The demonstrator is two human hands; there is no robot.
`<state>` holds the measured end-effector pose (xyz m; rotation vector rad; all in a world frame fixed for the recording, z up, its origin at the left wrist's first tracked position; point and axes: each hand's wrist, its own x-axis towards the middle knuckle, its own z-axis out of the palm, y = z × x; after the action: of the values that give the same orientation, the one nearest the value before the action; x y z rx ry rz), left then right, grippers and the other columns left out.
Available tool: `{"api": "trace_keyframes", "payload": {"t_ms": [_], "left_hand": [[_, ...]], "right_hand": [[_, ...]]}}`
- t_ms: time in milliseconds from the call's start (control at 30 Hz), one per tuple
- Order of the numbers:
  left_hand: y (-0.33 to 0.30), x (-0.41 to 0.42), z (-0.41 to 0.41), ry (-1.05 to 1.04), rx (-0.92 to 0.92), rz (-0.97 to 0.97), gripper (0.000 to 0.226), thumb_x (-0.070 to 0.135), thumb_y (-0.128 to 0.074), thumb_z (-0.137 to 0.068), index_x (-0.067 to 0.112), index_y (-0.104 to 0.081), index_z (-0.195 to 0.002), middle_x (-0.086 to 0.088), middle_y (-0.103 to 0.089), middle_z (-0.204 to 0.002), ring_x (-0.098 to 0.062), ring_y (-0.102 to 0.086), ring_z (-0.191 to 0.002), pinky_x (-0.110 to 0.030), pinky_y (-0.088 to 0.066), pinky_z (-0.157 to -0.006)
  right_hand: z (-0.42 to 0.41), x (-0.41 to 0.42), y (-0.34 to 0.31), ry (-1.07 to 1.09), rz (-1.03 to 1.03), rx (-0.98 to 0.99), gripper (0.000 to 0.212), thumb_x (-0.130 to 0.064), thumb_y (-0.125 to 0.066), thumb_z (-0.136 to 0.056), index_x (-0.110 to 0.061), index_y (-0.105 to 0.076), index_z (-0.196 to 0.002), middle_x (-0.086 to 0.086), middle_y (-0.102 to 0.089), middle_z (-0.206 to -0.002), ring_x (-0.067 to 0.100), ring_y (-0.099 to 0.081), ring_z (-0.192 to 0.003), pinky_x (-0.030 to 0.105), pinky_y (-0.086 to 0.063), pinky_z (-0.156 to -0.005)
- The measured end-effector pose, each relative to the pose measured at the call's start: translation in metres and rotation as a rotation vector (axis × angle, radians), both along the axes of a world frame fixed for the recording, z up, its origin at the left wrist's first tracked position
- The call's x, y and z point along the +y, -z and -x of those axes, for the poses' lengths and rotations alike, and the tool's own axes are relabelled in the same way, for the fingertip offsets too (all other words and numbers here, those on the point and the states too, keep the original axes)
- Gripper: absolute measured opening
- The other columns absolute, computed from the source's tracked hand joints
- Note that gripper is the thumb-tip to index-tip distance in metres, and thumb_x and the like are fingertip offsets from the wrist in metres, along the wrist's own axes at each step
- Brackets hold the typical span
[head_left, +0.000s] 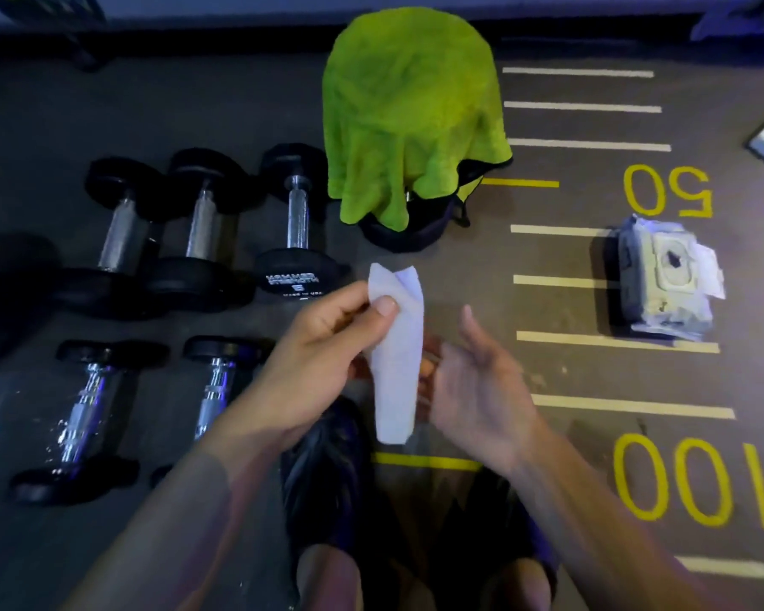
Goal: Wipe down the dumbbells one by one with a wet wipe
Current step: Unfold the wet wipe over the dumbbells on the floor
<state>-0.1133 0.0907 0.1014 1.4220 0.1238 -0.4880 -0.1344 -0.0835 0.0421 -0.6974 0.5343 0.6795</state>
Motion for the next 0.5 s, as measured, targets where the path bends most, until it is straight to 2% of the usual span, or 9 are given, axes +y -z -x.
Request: {"api": "trace_keyframes", "payload": {"t_ms": [67, 100, 200, 300, 367, 467, 500], "left_hand": [[-0.005, 0.005, 0.002, -0.032, 0.074, 0.079, 0.02, 0.029, -0.065, -0.096, 0.02, -0.076, -0.11, -0.008, -0.074, -0.1, -0.019, -0.07, -0.091, -0.031, -0.058, -0.076], [-0.006, 0.008, 0.003, -0.061, 0.1, 0.105, 0.022, 0.028, -0.065, -0.094, 0.019, -0.076, -0.112, -0.011, -0.075, -0.102, -0.02, -0.071, -0.092, -0.031, -0.06, -0.076], [-0.004, 0.018, 0.004, -0.122, 0.143, 0.151, 0.027, 0.026, -0.059, -0.091, 0.017, -0.077, -0.108, -0.011, -0.076, -0.104, -0.019, -0.073, -0.093, -0.031, -0.06, -0.08], [-0.003, 0.02, 0.005, -0.156, 0.205, 0.2, 0.03, 0.024, -0.056, -0.091, 0.013, -0.073, -0.113, -0.006, -0.076, -0.099, -0.015, -0.073, -0.087, -0.025, -0.059, -0.075], [-0.003, 0.018, 0.006, -0.178, 0.226, 0.184, 0.033, 0.025, -0.057, -0.089, 0.011, -0.071, -0.116, -0.008, -0.077, -0.097, -0.018, -0.074, -0.086, -0.027, -0.06, -0.072], [0.002, 0.023, 0.003, -0.26, 0.241, 0.122, 0.038, 0.026, -0.062, -0.088, 0.009, -0.071, -0.12, -0.014, -0.077, -0.108, -0.026, -0.073, -0.098, -0.037, -0.058, -0.088], [0.005, 0.026, 0.002, -0.287, 0.245, 0.11, 0.036, 0.026, -0.063, -0.088, 0.009, -0.073, -0.118, -0.013, -0.077, -0.109, -0.025, -0.071, -0.101, -0.038, -0.055, -0.092]], "right_hand": [[0.005, 0.006, 0.008, -0.014, -0.017, -0.007, 0.082, -0.068, -0.04, -0.099, -0.002, -0.047, -0.147, 0.024, -0.051, -0.139, 0.034, -0.052, -0.12, 0.049, -0.038, -0.105], [0.006, 0.008, 0.011, -0.018, -0.02, -0.017, 0.079, -0.065, -0.044, -0.098, -0.003, -0.048, -0.147, 0.02, -0.053, -0.136, 0.032, -0.053, -0.119, 0.047, -0.039, -0.105], [0.009, 0.008, 0.018, -0.037, -0.017, -0.021, 0.072, -0.06, -0.055, -0.094, -0.007, -0.055, -0.142, 0.017, -0.053, -0.135, 0.031, -0.051, -0.129, 0.053, -0.031, -0.118], [0.009, 0.018, 0.018, -0.07, 0.002, -0.014, 0.07, -0.059, -0.054, -0.093, -0.009, -0.055, -0.143, 0.017, -0.057, -0.144, 0.031, -0.053, -0.136, 0.054, -0.034, -0.119], [0.01, 0.025, 0.018, -0.049, -0.034, -0.023, 0.067, -0.053, -0.055, -0.097, -0.006, -0.053, -0.144, 0.017, -0.06, -0.138, 0.031, -0.057, -0.128, 0.05, -0.041, -0.115], [0.006, 0.024, 0.017, 0.05, -0.036, -0.081, 0.036, -0.035, -0.059, -0.096, -0.012, -0.069, -0.122, 0.009, -0.068, -0.11, 0.024, -0.068, -0.105, 0.042, -0.055, -0.098], [0.004, 0.022, 0.016, 0.077, -0.028, -0.089, 0.031, -0.032, -0.059, -0.094, -0.014, -0.07, -0.118, 0.007, -0.07, -0.108, 0.024, -0.07, -0.104, 0.042, -0.057, -0.098]]}}
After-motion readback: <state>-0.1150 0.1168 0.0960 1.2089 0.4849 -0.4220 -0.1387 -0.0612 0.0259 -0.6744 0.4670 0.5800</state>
